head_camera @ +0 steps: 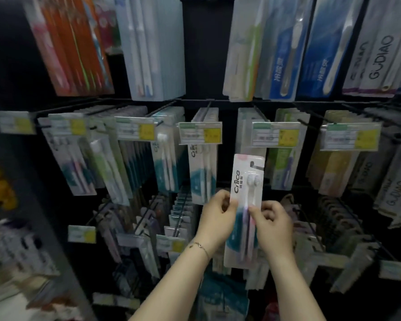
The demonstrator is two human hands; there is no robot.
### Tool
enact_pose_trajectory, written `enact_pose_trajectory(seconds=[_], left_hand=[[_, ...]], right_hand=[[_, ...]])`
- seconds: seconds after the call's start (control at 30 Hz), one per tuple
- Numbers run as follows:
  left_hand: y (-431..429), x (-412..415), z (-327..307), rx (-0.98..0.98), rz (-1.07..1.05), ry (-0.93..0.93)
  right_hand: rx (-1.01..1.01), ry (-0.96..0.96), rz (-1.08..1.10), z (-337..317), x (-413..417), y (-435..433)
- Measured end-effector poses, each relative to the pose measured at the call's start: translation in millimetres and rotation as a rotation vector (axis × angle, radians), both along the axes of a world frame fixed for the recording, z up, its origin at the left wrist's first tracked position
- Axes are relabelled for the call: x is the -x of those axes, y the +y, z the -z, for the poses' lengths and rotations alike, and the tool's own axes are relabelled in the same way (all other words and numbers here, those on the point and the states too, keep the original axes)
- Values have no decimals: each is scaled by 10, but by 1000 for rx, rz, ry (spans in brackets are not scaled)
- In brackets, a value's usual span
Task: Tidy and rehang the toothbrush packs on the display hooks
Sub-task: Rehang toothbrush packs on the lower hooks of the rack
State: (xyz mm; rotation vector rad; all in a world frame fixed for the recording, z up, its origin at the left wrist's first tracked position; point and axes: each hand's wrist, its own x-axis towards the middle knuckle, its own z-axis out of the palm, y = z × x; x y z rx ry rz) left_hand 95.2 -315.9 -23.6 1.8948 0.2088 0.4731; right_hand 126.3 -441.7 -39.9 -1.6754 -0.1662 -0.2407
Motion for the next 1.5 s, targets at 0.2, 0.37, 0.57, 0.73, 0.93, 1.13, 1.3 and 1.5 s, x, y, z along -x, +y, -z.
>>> enact_pose_trajectory(seconds=[0.2,0.37,0.57,0.73,0.93,1.13,1.3,1.5], left_hand=[[394,239,68,20,50,-21],[603,346,37,25,24,-74],[821,347,54,93,-33,-52],[1023,415,76,84,-97,-77],[1304,546,102,83,-245,-134],[1614,755,77,78,-325,-160],[1935,903,26,78,-372,-175],[2418,1119,39,112,-339,-175]], right_hand=[[16,-122,35,-53,242,390],[45,-145,-5,-95,341,634],[47,-167,-132,-96,290,823],[94,-164,-198,-51,238,1048],[145,-262,-299,-26,284,1410],[145,-263,-326,52,416,1796],[169,-314,-355,-52,574,2127],[178,-346,-342,-158,790,2573]])
